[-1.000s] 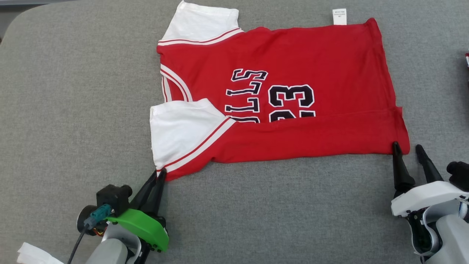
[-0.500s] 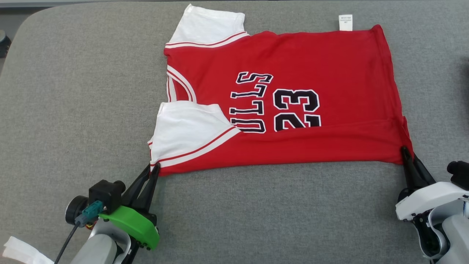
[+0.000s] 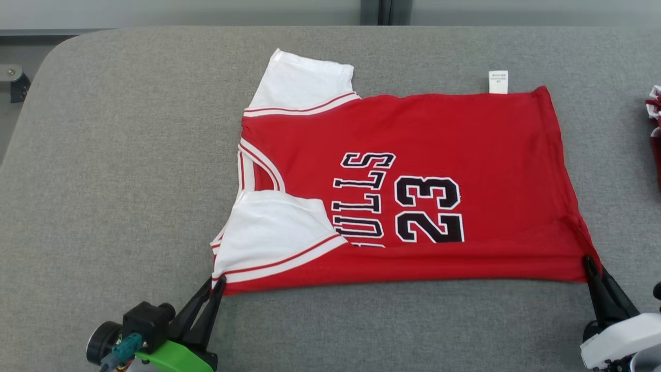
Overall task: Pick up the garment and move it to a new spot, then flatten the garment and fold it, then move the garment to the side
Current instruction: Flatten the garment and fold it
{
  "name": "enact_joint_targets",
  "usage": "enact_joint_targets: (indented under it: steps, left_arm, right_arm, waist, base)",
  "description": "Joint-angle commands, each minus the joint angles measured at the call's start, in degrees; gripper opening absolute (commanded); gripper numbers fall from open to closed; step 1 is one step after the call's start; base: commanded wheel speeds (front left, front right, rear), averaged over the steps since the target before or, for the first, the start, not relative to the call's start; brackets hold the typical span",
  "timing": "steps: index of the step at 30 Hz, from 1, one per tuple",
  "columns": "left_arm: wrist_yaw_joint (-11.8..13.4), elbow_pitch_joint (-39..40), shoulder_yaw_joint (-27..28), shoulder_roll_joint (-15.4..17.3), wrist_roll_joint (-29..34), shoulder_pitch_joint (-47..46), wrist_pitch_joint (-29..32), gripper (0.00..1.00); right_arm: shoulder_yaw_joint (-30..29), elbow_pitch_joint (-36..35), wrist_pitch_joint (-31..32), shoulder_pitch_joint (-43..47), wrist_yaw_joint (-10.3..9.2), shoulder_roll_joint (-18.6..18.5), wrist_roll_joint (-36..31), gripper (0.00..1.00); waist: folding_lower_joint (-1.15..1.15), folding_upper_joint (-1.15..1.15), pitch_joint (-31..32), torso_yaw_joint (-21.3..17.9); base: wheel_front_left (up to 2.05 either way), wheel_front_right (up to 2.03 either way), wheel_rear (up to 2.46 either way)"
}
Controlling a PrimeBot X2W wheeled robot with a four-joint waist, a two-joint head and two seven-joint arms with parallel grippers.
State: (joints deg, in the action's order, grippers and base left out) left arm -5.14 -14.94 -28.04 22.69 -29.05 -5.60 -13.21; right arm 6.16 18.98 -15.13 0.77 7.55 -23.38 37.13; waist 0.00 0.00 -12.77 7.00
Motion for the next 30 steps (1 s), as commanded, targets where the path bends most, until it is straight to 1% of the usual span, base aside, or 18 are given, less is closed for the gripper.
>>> enact_joint_targets:
  steps: [1,4,7,12,13,14,15,17,18,19,20,21,22,26,28,30]
  left_arm:
    - [0.85,1.01,0.26,1.15,-0.45,1.52,0.40,0.00]
    - [1.99,3.89,-0.21,2.01,-0.46,3.91,2.31,0.00]
    - [2.57,6.38,-1.57,2.54,0.09,5.63,4.89,0.00]
    - [3.27,8.65,-3.18,2.88,0.33,7.23,7.90,0.00]
    - [3.33,8.71,-3.36,2.73,0.19,7.26,8.16,0.00]
    - [3.51,8.72,-3.38,2.44,-0.13,7.21,8.47,0.00]
    - [3.67,8.68,-3.49,2.22,-0.17,6.92,8.57,0.00]
    - [3.53,8.49,-3.72,1.80,-0.21,5.97,8.82,0.00]
    - [3.40,8.18,-3.92,1.62,-0.10,5.39,8.96,0.13]
    - [3.22,7.67,-4.14,1.31,-0.06,4.80,9.12,0.38]
    - [3.18,7.24,-4.29,1.01,-0.16,4.35,9.46,0.47]
    - [3.27,6.72,-4.49,0.75,-0.06,3.81,9.68,0.92]
    - [3.26,6.57,-4.69,0.55,-0.11,3.45,10.22,1.00]
    - [3.56,8.93,-4.19,-0.09,0.19,0.34,10.55,1.00]
    - [3.62,10.89,-3.49,-0.02,0.47,-2.38,10.86,1.00]
    - [3.08,12.76,-2.47,0.17,0.29,-6.46,11.68,1.00]
  right_arm:
    - [-1.24,-0.83,0.01,2.03,-0.13,-0.43,-0.50,0.00]
    - [-2.97,-3.05,0.01,5.79,-0.13,-0.37,-1.05,0.00]
    - [-3.48,-4.02,0.01,8.32,-0.13,-0.36,-1.50,0.00]
    - [-3.92,-2.76,0.00,8.81,-0.13,-0.76,-4.11,0.00]
    - [-3.99,-2.48,0.00,8.56,-0.13,-0.47,-4.39,0.30]
    - [-4.10,-2.25,0.00,8.41,-0.13,-0.31,-4.66,0.47]
    - [-4.27,-1.97,0.00,8.21,-0.13,-0.21,-4.91,1.00]
    - [-4.68,-1.82,0.01,7.80,-0.12,0.19,-5.29,1.00]
    - [-4.95,-1.95,0.01,7.57,-0.11,0.44,-5.46,1.00]
    - [-5.17,-2.09,0.01,7.43,-0.11,0.74,-5.65,1.00]
    - [-5.34,-2.32,0.01,7.39,-0.10,0.88,-5.79,1.00]
    - [-5.48,-2.64,0.00,7.28,-0.10,0.91,-6.14,1.00]
    - [-5.45,-3.07,0.00,7.08,-0.10,0.85,-6.38,1.00]
    - [-6.15,-5.89,0.00,5.50,-0.10,0.79,-7.61,1.00]
    - [-6.05,-7.11,0.01,4.39,-0.10,0.91,-8.45,1.00]
    - [-6.09,-8.14,0.01,2.86,-0.10,1.25,-9.04,1.00]
  waist:
    - [0.00,0.00,0.53,0.17]
    - [0.00,0.00,0.92,0.41]
    - [0.00,0.00,0.96,0.47]
    - [0.00,0.00,0.63,0.41]
    - [0.00,0.00,0.61,0.48]
    - [0.00,0.00,0.60,0.55]
    - [0.00,0.00,0.60,0.65]
    - [0.00,0.00,0.43,0.86]
    - [0.00,0.00,0.34,0.97]
    - [0.00,0.00,0.25,1.06]
    - [0.00,0.00,0.18,1.09]
    - [0.00,0.00,0.06,1.01]
    - [0.00,0.00,-0.05,0.90]
    - [0.00,0.00,-0.93,0.47]
    - [0.00,0.00,-1.59,0.32]
    - [0.00,0.00,-2.34,0.37]
  base:
    - [0.00,0.00,0.00]
    - [0.00,0.00,0.00]
    - [0.00,0.00,0.00]
    - [0.00,0.00,0.00]
    - [0.00,0.00,0.00]
    - [0.00,0.00,0.00]
    - [0.00,0.00,0.00]
    - [0.00,0.00,0.00]
    - [0.00,0.00,0.00]
    - [0.00,0.00,0.00]
    - [0.00,0.00,0.00]
    - [0.00,0.00,0.00]
    - [0.00,0.00,0.00]
    - [0.00,0.00,0.00]
    - [0.00,0.00,0.00]
    - [0.00,0.00,0.00]
